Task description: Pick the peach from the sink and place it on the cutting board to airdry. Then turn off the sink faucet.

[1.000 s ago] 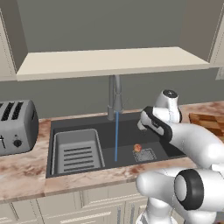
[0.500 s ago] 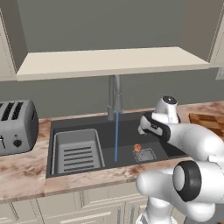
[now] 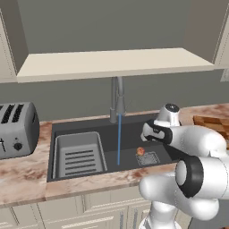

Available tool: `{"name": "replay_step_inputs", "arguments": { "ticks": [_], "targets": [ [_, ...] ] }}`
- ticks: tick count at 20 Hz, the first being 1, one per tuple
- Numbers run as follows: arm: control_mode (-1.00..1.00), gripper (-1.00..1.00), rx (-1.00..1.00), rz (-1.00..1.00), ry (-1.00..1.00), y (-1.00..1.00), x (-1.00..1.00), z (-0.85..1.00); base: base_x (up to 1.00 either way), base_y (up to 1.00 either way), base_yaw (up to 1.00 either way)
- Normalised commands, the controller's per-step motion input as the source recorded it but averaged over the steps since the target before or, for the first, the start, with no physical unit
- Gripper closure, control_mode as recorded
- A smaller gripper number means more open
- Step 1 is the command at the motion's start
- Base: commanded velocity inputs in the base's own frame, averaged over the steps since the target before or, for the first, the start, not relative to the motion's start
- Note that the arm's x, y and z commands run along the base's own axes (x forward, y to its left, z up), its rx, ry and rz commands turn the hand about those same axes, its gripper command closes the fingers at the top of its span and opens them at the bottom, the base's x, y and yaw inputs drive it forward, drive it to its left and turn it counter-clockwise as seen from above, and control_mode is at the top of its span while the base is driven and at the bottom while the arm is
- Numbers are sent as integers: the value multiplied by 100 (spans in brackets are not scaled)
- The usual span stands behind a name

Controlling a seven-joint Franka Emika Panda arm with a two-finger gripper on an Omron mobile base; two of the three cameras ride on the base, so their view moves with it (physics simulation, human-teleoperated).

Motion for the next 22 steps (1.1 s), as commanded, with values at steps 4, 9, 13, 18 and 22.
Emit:
{"name": "replay_step_inputs", "arguments": {
  "ticks": [4, 9, 13, 18, 22],
  "targets": [
    [-100, -100, 0, 0, 1, 0, 12, -28, 0, 0, 0],
    [-100, -100, 0, 0, 0, 0, 12, -26, 0, 0, 0],
    [-100, -100, 0, 0, 0, 0, 9, -20, 0, 0, 0],
    [-100, -100, 0, 0, 0, 0, 7, -19, 0, 0, 0],
    [-100, -100, 0, 0, 0, 0, 8, -22, 0, 0, 0]
  ]
}}
